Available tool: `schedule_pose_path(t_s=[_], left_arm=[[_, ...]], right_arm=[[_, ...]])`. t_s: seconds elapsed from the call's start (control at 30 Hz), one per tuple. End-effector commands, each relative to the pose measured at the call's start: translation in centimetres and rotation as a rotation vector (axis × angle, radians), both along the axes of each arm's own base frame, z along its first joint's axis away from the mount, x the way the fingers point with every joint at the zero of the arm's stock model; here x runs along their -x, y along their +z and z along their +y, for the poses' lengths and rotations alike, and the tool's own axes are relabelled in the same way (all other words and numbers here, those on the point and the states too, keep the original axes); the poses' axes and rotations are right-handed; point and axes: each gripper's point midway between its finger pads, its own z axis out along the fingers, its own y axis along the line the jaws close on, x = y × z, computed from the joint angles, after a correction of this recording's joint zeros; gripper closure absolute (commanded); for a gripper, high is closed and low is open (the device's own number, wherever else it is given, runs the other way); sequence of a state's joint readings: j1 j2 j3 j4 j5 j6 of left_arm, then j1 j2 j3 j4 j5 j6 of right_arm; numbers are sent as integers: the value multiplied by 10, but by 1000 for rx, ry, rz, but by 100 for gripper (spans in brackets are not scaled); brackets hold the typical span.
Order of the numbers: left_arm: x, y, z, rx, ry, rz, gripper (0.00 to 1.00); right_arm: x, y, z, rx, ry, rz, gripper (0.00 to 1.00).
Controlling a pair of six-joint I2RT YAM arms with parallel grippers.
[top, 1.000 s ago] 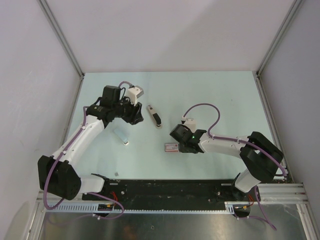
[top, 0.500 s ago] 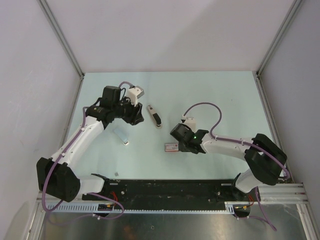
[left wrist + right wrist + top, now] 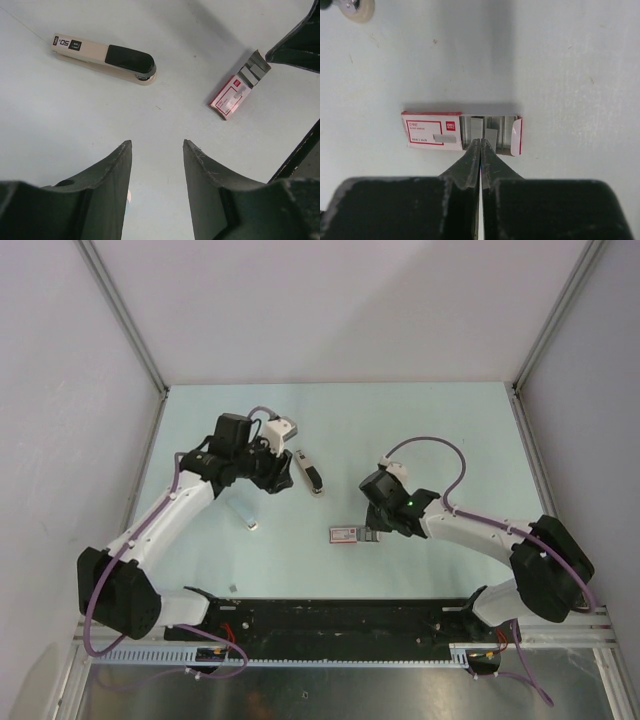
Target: Unload the staples from the stapler
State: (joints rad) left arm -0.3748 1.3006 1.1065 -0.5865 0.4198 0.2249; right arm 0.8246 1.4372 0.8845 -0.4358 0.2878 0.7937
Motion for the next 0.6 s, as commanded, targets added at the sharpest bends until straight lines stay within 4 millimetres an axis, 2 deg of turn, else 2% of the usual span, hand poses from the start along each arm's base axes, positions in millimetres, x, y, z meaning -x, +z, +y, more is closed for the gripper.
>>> schedule_pose_path(t_s=[0.0, 0.33, 0.57], left_arm=[[-2, -4, -1, -41, -64, -49, 50], [0, -11, 1, -61, -75, -48, 50], [1, -11, 1, -65, -80, -52, 51]], right_arm=[[12, -14, 8, -85, 38, 91, 100], [28, -21, 6, -135, 62, 156, 100], [27, -24, 6, -147, 56, 165, 100]])
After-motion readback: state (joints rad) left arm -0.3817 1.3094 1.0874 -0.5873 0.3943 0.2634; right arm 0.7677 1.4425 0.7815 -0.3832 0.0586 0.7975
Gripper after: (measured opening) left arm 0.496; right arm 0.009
